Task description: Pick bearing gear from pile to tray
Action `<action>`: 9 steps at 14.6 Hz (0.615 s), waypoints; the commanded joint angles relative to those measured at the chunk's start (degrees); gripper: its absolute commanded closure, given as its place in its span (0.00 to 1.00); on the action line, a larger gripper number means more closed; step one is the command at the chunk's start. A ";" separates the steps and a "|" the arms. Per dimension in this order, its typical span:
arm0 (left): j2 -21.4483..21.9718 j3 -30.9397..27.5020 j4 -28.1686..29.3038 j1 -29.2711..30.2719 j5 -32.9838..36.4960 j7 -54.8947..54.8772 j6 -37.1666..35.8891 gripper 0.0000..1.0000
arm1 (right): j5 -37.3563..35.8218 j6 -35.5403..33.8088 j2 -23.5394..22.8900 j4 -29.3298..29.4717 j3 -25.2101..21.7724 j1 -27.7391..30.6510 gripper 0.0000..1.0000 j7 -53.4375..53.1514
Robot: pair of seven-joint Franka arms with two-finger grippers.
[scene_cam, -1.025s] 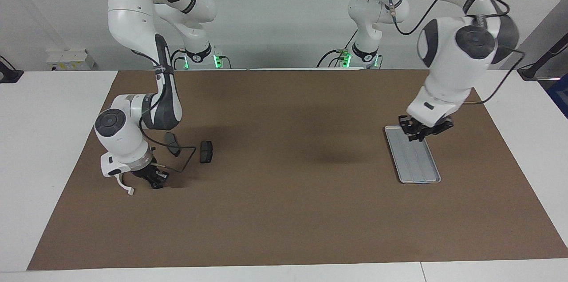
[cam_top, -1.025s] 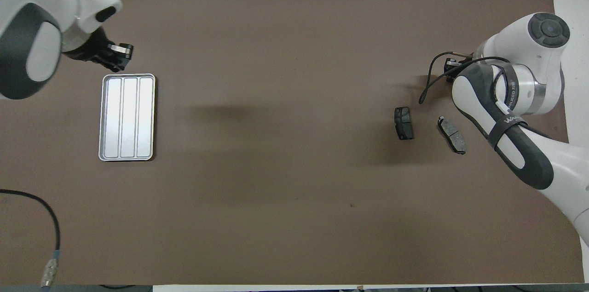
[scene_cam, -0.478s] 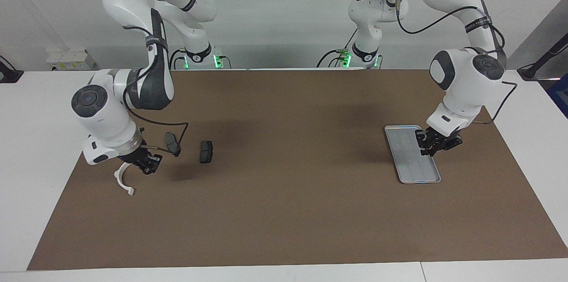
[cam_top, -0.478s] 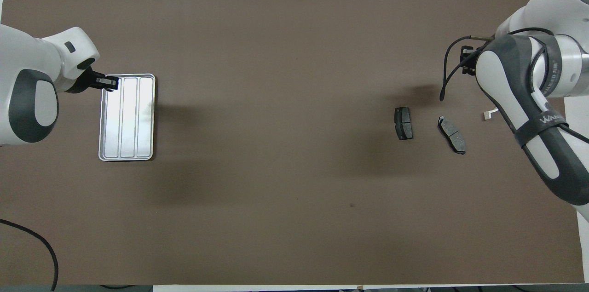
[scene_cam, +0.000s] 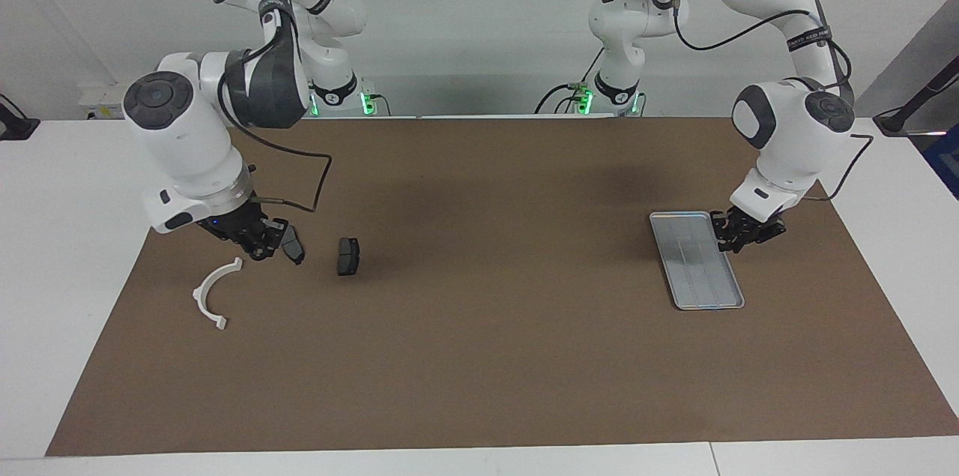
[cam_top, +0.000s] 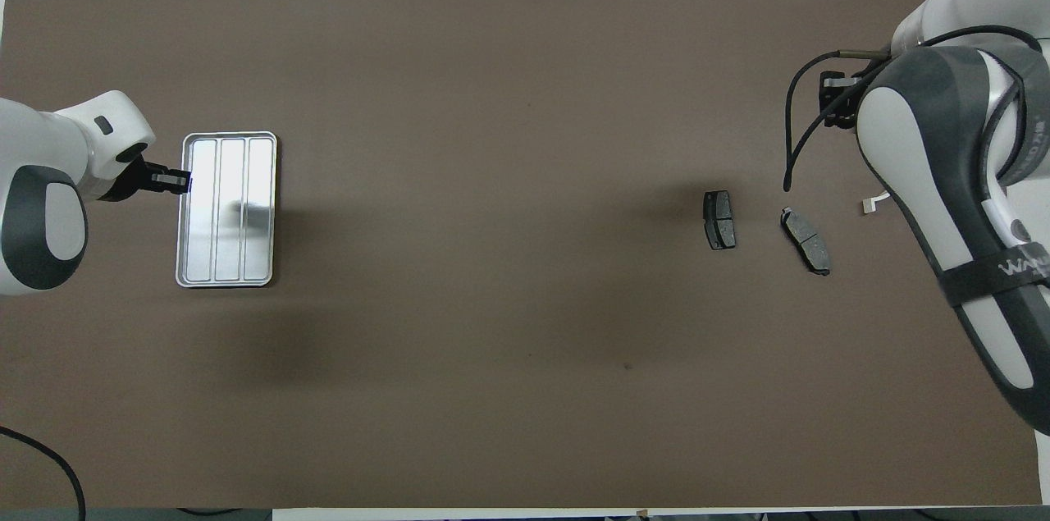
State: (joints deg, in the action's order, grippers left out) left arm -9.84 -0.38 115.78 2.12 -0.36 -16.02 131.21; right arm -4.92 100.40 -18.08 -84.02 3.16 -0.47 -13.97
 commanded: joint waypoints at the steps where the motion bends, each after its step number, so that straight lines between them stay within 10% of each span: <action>1: 3.16 0.47 6.91 0.60 -0.79 -1.38 4.84 1.00 | -0.62 -1.44 1.99 -0.18 0.18 -2.42 1.00 0.26; 9: 5.00 0.47 15.44 -0.54 -0.79 -0.68 9.94 1.00 | 0.35 -1.00 2.34 -0.79 0.53 -12.78 1.00 -20.18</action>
State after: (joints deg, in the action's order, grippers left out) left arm -8.28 0.05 126.84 2.00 -0.36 -16.04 139.54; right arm -4.85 99.25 -16.18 -84.06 3.34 -10.91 -28.22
